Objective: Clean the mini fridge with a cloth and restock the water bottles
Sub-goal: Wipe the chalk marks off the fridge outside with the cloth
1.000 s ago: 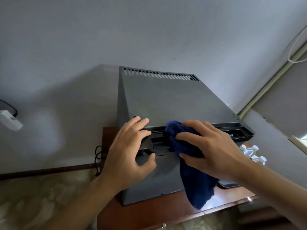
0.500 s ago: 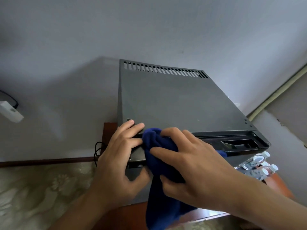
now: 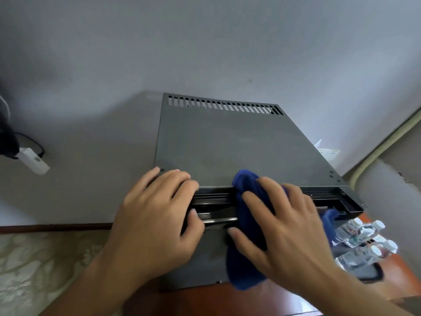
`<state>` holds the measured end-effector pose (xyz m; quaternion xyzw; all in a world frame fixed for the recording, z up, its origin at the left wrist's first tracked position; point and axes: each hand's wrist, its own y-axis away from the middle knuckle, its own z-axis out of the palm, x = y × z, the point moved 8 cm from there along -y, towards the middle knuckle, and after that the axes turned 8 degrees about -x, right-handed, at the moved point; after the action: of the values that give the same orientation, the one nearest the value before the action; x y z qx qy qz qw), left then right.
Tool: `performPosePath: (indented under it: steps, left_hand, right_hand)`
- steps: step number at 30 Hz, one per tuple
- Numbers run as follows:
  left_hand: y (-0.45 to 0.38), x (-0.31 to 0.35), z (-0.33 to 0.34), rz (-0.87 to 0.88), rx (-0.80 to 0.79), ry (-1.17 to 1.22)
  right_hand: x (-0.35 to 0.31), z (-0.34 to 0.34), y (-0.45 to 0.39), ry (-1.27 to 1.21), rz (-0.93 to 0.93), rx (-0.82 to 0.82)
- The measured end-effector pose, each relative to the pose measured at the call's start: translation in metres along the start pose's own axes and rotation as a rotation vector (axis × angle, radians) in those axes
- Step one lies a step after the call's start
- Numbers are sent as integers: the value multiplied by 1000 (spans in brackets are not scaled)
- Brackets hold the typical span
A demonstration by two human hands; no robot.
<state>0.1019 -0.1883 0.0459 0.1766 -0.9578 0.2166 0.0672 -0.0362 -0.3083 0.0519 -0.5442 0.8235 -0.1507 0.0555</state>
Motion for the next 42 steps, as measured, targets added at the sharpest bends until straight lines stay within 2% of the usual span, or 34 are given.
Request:
performPosePath:
  steps: [4,7,11,15,19,23,26,28,35,37,39,40,42]
  left_hand:
    - [-31,19,14,-10,-99,-29]
    - [-51,29,34,-10,-200,37]
    - [-49,30,53,10,-324,-59]
    - [-47,29,54,-5,-338,-80]
    - [-47,28,58,1,-328,-93]
    - [-47,28,59,2,-319,-103]
    - [-47,28,60,3,-318,-111]
    - [-48,28,61,1,-317,-112]
    - [-51,30,61,-5,-318,-114]
    - [-49,30,61,-3,-311,-108]
    - [-49,29,60,0,-309,-99]
    - [-49,30,60,2,-303,-98]
    - [-49,30,59,6,-286,-95]
  right_hand:
    - [-19,0,-7,-67,-110,91]
    - [-10,0,-4,-100,-173,69]
    - [42,-5,9,-98,-134,29]
    - [115,-12,33,-49,-22,-14]
    - [168,-20,48,52,69,-151]
    - [162,-12,32,237,73,-339]
    - [151,-10,23,251,71,-404]
    - [142,-10,21,161,78,-411]
    - [101,-10,18,-378,-23,-304]
    - [117,-21,18,-397,47,-186]
    - [155,-35,22,-356,222,-53]
    - [175,-37,24,-321,326,-52]
    - [201,-29,26,-235,444,-161]
